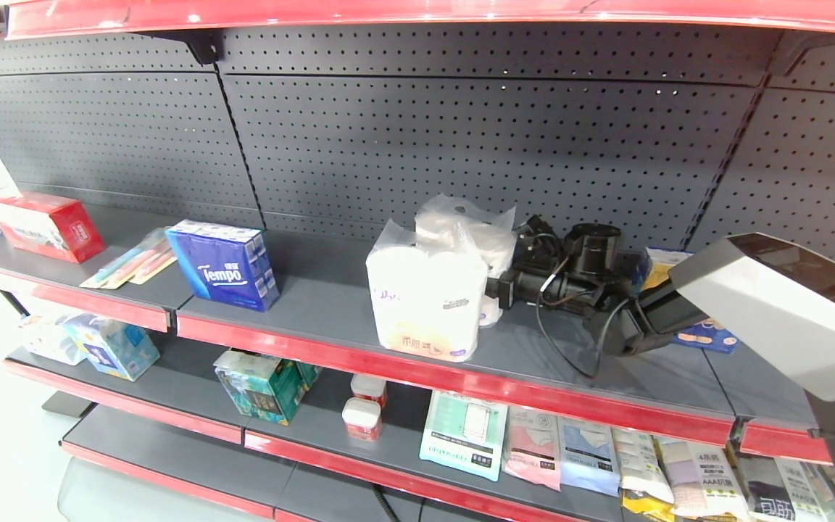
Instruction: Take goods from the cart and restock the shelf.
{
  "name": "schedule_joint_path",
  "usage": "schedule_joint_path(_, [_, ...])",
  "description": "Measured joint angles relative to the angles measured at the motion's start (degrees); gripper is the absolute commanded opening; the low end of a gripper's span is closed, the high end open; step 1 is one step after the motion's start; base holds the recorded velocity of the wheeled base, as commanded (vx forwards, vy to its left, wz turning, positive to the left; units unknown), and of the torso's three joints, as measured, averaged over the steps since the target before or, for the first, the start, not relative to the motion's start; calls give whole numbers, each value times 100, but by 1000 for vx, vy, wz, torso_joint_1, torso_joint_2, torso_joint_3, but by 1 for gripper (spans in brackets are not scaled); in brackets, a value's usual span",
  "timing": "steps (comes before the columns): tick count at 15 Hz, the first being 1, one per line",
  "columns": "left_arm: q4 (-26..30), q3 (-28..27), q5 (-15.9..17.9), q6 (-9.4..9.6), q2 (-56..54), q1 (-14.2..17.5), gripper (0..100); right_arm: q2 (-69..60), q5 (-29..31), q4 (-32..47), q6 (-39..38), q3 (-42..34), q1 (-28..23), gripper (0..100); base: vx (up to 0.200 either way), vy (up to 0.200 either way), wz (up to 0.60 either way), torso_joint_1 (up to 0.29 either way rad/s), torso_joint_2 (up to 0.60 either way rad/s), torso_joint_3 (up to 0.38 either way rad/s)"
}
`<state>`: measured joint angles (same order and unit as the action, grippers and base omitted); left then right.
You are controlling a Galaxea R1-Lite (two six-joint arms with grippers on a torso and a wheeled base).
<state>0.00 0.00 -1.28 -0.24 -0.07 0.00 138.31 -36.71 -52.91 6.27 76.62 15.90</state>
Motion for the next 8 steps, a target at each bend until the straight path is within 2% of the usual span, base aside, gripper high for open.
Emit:
schedule_joint_path(4, [0,0,-2,0,0,0,100,-2,-21,246,211,39,-207,0,0,0,0,0,0,0])
schedule_joint_path(8, [0,0,-2,0,0,0,100,35,-29,257,194,76,-138,0,0,0,0,0,0,0])
